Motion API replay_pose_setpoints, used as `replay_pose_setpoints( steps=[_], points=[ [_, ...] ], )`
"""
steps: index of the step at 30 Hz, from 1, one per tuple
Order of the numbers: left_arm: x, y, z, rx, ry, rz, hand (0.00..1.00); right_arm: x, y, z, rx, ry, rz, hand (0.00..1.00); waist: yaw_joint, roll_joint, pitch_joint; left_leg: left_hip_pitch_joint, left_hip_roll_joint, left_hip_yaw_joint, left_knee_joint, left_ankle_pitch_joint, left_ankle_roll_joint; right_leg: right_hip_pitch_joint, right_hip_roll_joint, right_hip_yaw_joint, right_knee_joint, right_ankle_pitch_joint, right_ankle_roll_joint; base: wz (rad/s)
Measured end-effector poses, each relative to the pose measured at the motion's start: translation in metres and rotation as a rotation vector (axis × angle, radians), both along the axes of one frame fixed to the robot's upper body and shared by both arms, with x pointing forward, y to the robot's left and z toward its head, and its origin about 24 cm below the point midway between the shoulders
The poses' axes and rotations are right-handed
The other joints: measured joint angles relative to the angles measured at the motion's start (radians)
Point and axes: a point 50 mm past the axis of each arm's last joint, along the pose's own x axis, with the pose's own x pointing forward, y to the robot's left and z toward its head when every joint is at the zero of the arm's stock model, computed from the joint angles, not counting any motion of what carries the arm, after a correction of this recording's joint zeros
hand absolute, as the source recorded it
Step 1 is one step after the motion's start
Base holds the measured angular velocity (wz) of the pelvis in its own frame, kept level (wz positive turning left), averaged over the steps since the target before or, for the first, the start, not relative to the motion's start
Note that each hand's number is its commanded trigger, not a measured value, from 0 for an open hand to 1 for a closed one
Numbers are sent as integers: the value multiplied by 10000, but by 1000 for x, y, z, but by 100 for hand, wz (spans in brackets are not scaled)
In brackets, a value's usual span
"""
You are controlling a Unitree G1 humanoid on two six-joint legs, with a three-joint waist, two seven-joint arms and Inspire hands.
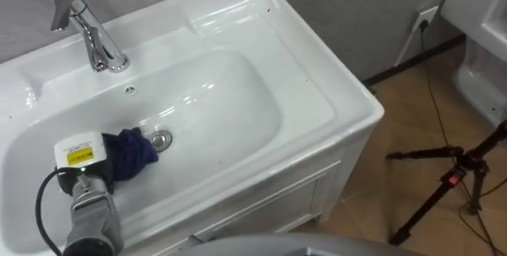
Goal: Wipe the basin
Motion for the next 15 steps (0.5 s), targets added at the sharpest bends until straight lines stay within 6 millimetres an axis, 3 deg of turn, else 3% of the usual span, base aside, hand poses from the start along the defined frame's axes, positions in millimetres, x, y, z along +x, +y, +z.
replay_pose_setpoints(
  steps=[8, 15],
  points=[
    [3, 6, 6, -337, -569, 299, 100, 2, -2, 1, -159, -371, -384, 0, 273, 78, -34, -235, -35, -566, 59, 50, -61, 13, -83, -596, 11, -81, -50, 21],
    [6, 9, 13, -944, -1397, 820, 100, 7, -2, 1, -233, -853, -329, 0, 320, 27, -25, -331, -38, -678, 60, 52, -64, -4, -74, -609, -35, -90, -64, 4]
  ],
)
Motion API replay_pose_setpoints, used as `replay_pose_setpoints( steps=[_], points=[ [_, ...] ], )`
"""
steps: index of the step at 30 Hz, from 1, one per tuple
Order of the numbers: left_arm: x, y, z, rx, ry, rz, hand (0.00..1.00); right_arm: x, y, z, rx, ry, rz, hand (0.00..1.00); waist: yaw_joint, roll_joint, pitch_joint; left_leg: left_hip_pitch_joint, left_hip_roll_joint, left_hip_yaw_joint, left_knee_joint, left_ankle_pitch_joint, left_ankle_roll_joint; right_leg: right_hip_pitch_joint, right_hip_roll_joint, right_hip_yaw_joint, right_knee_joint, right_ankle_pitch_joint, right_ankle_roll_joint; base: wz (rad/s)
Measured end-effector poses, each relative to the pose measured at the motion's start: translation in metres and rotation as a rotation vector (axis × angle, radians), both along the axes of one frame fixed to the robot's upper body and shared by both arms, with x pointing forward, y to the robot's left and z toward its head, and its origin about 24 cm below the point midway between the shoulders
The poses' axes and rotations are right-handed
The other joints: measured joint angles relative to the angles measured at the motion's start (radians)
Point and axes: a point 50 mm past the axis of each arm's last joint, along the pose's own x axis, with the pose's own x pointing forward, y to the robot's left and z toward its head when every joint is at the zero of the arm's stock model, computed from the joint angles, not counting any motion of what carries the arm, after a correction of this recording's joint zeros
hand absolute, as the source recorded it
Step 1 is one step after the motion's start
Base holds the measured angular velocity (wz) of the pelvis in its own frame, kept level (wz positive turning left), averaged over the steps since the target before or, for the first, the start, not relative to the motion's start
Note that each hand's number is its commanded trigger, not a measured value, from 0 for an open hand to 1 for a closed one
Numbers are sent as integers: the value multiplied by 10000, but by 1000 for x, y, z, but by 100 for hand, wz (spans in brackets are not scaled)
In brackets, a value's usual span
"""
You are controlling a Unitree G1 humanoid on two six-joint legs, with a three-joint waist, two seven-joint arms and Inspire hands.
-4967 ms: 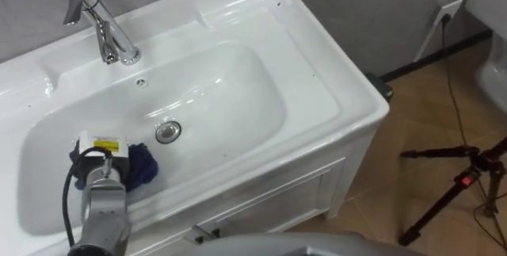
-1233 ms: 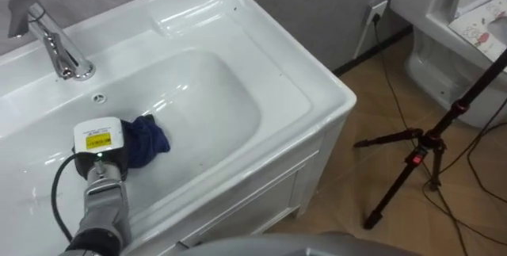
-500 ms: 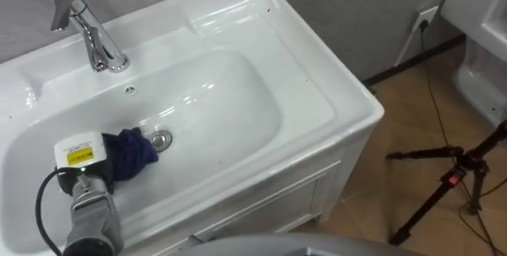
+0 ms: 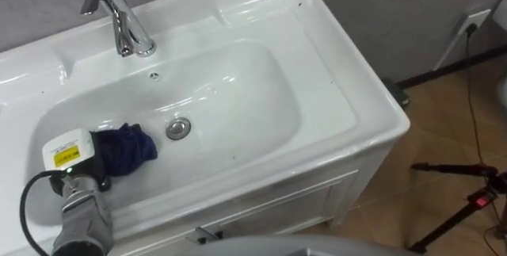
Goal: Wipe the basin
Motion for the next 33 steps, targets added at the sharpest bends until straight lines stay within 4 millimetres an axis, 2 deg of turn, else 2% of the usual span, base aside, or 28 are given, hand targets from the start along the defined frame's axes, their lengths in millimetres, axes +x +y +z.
replay_pose_setpoints(
  steps=[3, 5, 6, 8, 12, 17, 20, 26, 33],
  points=[
    [3, 5, 7, -347, -664, 381, 100, -1, 1, 0, -36, -192, -295, 0, 39, -93, 15, -57, -5, -127, -2, 0, 0, 9, -8, -90, -101, 4, -4, 9],
    [9, 8, 17, -500, -1458, 631, 100, -4, 3, -1, 13, -477, -997, 0, 194, -228, 38, -192, -16, -276, 20, -1, 0, -41, -29, -255, -140, 4, -3, 20],
    [12, 8, 20, -513, -1667, 628, 100, -4, 4, -2, 7, -548, -1095, 0, 240, -228, 53, -218, -20, -332, 30, -1, -1, -48, -30, -286, -141, 4, -3, 25],
    [23, 8, 35, -441, -2612, 472, 100, -2, 10, -3, 51, -909, -1280, 0, 333, -313, 189, -487, -38, -480, 220, -4, -3, -130, -52, -474, -151, 4, -4, 27],
    [36, 9, 58, -25, -4021, 228, 100, 0, 12, -4, 52, -1264, -1412, 0, 453, -318, 259, -895, -54, -747, 351, -4, -4, -364, -68, -690, -148, 8, -11, 22],
    [50, 2, 86, 392, -5710, -361, 100, -8, 15, -5, 338, -1197, -1674, 0, 509, -127, 229, -892, -125, -900, 320, -3, -2, -255, -129, -823, -264, 13, -3, 8],
    [55, -2, 99, 569, -6645, -733, 100, -10, 16, -6, 475, -1208, -1704, 0, 504, -84, 231, -814, -139, -905, 295, -3, -2, -159, -143, -818, -282, 14, -1, 0],
    [57, -6, 103, 402, -6983, -1116, 100, -19, 17, -6, 491, -1046, -1764, 0, 455, -114, 253, -589, -147, -914, 276, -4, -1, 7, -149, -790, -290, 13, -1, -3],
    [57, -6, 103, 18, -7305, -974, 100, -20, 16, -6, 473, -965, -1630, 0, 489, -106, 248, -571, -155, -902, 283, -4, -1, 6, -159, -788, -300, 10, 4, 0]
  ],
)
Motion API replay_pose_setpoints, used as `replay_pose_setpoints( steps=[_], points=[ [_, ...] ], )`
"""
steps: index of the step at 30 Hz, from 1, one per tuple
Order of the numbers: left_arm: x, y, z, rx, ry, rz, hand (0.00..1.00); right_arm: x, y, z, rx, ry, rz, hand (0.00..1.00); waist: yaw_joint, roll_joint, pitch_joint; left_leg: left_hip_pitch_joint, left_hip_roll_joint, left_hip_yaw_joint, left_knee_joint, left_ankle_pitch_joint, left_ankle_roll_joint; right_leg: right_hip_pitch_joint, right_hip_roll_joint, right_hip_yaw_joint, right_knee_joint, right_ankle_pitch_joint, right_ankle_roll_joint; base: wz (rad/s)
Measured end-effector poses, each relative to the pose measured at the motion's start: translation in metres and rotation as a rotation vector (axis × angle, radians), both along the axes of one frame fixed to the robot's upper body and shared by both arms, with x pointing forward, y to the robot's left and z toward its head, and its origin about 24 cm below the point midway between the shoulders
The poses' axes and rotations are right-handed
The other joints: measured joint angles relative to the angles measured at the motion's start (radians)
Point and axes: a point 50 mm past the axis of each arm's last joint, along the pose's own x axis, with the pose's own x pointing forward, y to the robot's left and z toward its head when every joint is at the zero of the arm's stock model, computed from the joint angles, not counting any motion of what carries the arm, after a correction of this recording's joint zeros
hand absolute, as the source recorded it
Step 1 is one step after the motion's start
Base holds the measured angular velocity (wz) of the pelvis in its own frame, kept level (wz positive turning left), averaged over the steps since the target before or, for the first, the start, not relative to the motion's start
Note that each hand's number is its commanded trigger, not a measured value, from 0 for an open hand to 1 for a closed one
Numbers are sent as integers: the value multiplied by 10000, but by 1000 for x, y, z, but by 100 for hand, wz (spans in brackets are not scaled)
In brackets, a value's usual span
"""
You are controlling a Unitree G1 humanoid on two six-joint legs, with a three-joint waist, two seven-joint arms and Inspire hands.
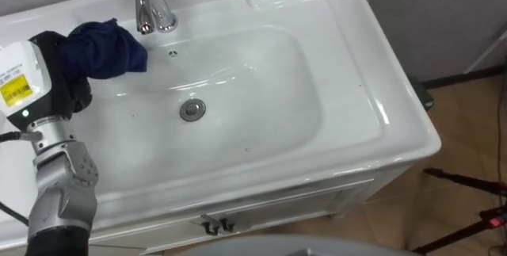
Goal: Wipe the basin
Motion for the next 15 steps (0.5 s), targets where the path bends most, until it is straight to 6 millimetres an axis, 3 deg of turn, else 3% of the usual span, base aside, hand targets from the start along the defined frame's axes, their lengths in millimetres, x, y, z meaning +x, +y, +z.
replay_pose_setpoints(
  steps=[15],
  points=[
    [-22, 16, -11, -354, 384, 1016, 100, -2, 0, 0, 363, 342, 364, 0, 91, -118, -87, 10, -15, -15, 8, 1, 1, 12, -22, -49, 22, -10, 18, 0]
  ],
)
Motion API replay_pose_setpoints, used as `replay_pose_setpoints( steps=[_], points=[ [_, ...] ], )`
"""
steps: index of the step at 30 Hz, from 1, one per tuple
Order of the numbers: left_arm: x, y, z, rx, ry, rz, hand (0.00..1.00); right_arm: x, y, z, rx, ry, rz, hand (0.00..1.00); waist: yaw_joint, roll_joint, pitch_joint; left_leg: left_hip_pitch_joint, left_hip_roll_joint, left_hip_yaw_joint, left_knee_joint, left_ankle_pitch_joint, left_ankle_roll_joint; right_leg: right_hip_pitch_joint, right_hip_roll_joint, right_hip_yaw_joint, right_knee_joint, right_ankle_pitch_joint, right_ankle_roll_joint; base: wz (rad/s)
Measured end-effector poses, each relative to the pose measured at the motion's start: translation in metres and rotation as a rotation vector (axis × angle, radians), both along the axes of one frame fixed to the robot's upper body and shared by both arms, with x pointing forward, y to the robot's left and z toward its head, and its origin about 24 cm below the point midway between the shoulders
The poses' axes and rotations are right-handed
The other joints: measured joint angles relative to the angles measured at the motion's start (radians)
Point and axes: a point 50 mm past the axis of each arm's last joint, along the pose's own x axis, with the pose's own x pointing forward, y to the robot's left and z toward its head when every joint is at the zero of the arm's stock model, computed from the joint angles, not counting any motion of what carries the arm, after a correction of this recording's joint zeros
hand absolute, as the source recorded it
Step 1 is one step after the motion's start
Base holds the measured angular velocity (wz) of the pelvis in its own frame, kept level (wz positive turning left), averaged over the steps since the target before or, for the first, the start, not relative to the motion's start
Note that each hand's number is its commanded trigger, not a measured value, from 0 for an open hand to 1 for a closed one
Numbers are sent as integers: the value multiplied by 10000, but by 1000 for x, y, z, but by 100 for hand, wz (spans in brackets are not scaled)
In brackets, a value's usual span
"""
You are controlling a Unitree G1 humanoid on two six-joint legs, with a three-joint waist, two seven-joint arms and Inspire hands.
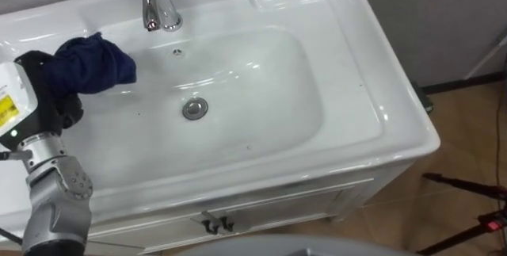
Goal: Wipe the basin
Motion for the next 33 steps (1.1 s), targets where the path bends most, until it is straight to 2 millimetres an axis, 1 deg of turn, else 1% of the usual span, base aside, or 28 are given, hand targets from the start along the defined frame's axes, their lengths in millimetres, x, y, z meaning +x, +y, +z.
replay_pose_setpoints(
  steps=[3, 6, 8, 11, 15, 17, 21, 23, 25, 26, 28, 30, 33],
  points=[
    [-6, 2, -6, -42, 295, 129, 100, 0, 0, 0, 1, 19, -9, 0, -11, -8, -6, -4, -3, -23, -3, 0, 0, 7, -16, -100, 13, -1, 3, 2],
    [-15, 4, -11, -31, 633, 266, 100, -2, -1, 0, 16, 173, -57, 0, 76, -41, -17, -44, -5, -101, -4, 0, 0, 5, -17, -190, 9, -1, 3, 7],
    [-21, 6, -14, -12, 826, 399, 100, -6, -2, 1, 7, 293, -105, 0, 291, -63, -32, -77, -10, -164, 5, 0, 0, 7, -17, -232, 1, -1, 3, 8],
    [-28, 10, -15, 29, 961, 649, 100, -10, -2, 1, -5, 355, -121, 0, 461, -59, -32, -142, -24, -335, 19, 0, 0, 15, -21, -362, -8, -1, 3, 15],
    [-34, 17, -13, 101, 957, 1017, 100, -7, -2, 1, -22, 245, -79, 0, 557, 23, 9, -187, -43, -487, 38, 2, 2, 48, -28, -506, -20, -3, 1, 13],
    [-37, 22, -12, 179, 871, 1254, 100, -6, -3, 1, -43, 187, -58, 0, 719, 71, 10, -188, -55, -530, 65, 6, 6, 63, -35, -508, -23, -5, 1, 0],
    [-43, 24, -15, 231, 982, 1454, 100, -3, -6, 2, -121, 122, 51, 0, 789, 139, 12, -241, -117, -622, 102, 24, 35, 69, -84, -596, -23, -26, 33, 8],
    [-50, 25, -20, 199, 1283, 1559, 100, -1, -8, 3, -211, 25, 150, 0, 782, 150, -2, -337, -182, -726, 165, 38, 59, 63, -159, -773, -24, -46, 67, 13],
    [-56, 27, -22, 221, 1426, 1654, 100, -1, -9, 4, -245, 12, 168, 0, 877, 148, -7, -366, -208, -740, 180, 39, 61, 47, -184, -797, -25, -59, 88, 6],
    [-57, 29, -21, 242, 1407, 1750, 100, -1, -9, 4, -243, 17, 201, 0, 978, 104, -24, -432, -227, -813, 217, 38, 61, 21, -196, -844, -27, -61, 92, 11],
    [-59, 33, -19, 278, 1322, 1940, 100, 0, -10, 4, -258, 14, 259, 0, 1025, 66, -27, -502, -247, -890, 246, 39, 61, 3, -214, -957, -39, -65, 99, 17],
    [-64, 38, -17, 334, 1268, 2251, 100, 0, -10, 4, -277, 14, 296, 0, 1073, 67, -23, -505, -259, -980, 248, 39, 61, 37, -221, -1059, -40, -67, 101, 13],
    [-68, 42, -15, 235, 1170, 2508, 100, 2, -10, 4, -305, -80, 324, 0, 1094, 78, -21, -499, -263, -998, 247, 39, 61, 61, -224, -1083, -39, -68, 102, 3]
  ],
)
